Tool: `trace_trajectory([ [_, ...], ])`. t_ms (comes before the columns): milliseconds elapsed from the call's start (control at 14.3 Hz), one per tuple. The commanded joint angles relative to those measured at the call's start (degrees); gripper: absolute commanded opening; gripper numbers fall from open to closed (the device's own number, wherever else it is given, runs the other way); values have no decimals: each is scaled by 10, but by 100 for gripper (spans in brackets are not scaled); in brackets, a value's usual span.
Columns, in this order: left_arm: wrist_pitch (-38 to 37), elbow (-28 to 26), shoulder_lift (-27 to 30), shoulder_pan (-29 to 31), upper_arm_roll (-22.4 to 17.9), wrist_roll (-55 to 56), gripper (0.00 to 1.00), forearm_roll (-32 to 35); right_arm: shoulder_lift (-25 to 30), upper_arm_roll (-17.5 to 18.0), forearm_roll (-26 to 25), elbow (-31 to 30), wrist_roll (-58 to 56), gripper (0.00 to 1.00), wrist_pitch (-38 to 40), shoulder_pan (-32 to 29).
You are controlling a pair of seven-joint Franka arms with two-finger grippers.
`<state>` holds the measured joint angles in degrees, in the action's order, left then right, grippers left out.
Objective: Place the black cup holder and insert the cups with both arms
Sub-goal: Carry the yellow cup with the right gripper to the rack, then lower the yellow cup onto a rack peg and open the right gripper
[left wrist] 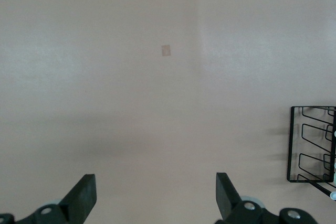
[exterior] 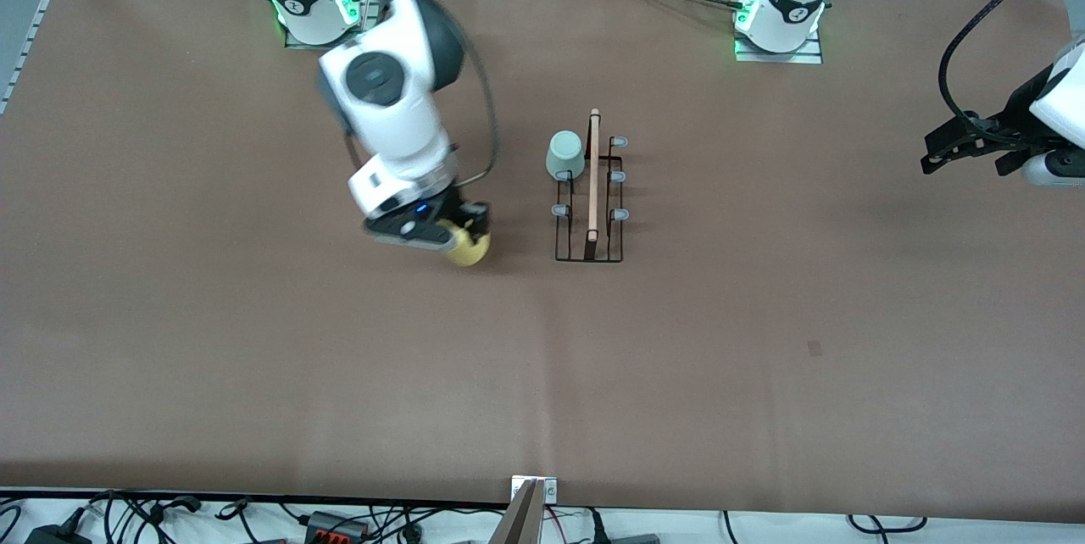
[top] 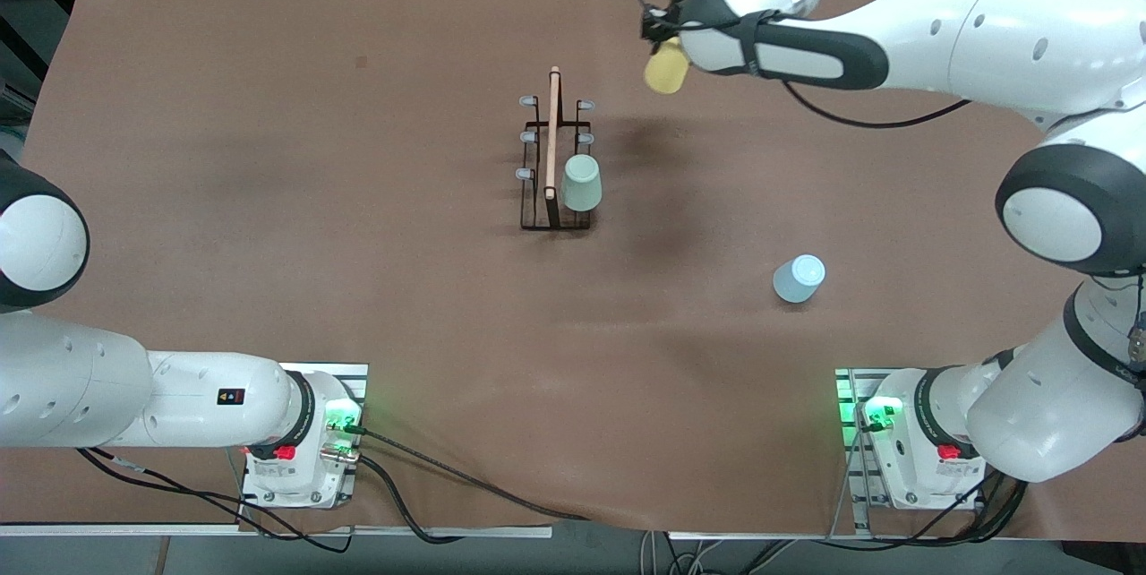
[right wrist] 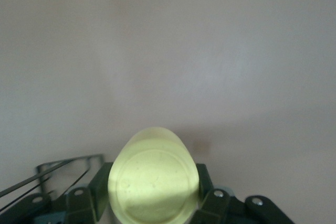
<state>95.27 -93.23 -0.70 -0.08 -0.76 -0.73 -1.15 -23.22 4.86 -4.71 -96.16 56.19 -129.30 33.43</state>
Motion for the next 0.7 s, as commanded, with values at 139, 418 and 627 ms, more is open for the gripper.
trace_trajectory([
  [139,-12,17,-8,2,-3,-12,100,-18,-15,46,-4,64,165,17,55,39],
  [418,-12,17,-8,2,-3,-15,100,-18,-35,50,-31,66,177,17,28,55],
  [627,-12,18,-8,2,-2,-15,100,-17,-55,50,-71,66,190,17,-14,56],
])
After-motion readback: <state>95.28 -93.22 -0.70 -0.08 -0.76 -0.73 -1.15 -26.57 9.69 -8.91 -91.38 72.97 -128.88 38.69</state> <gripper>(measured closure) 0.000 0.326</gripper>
